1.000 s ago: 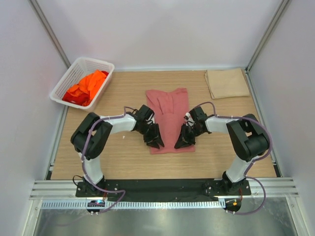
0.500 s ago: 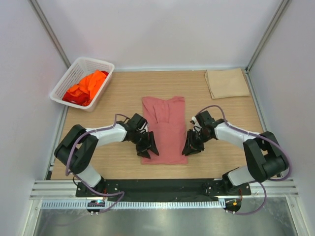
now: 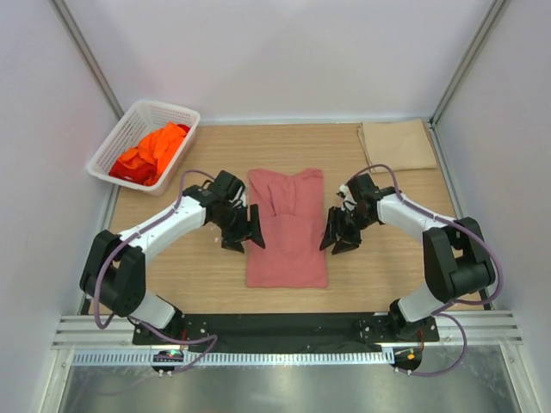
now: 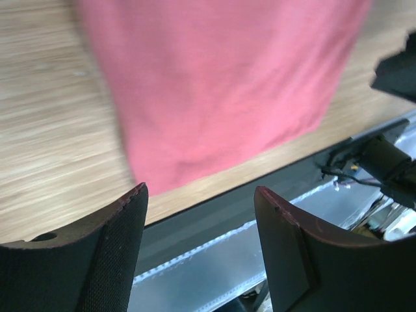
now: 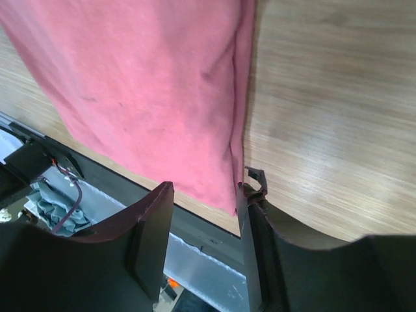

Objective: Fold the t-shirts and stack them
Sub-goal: Fold the tshirt

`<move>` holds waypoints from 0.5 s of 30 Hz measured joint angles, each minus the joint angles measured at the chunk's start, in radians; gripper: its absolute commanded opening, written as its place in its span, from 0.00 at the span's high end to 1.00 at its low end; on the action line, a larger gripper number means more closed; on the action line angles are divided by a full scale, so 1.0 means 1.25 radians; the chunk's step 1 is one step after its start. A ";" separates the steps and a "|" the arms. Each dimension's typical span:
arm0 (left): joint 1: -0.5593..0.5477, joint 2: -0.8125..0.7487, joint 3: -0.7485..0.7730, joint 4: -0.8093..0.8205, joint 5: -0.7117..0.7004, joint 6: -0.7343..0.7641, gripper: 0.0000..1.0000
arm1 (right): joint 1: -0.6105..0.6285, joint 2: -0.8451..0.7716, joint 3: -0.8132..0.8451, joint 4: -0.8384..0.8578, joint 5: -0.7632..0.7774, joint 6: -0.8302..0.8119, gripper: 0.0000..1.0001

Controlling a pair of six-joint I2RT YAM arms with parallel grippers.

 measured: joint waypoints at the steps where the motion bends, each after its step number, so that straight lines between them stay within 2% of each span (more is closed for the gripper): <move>1: 0.021 0.000 -0.012 -0.007 0.001 0.007 0.32 | 0.000 0.000 -0.011 0.000 -0.003 0.000 0.47; 5: 0.098 0.000 -0.088 -0.026 0.000 0.039 0.31 | 0.000 -0.002 -0.066 0.006 -0.015 0.001 0.46; 15: 0.099 0.026 -0.190 0.019 0.052 0.041 0.37 | 0.034 -0.008 -0.190 0.084 -0.071 0.049 0.49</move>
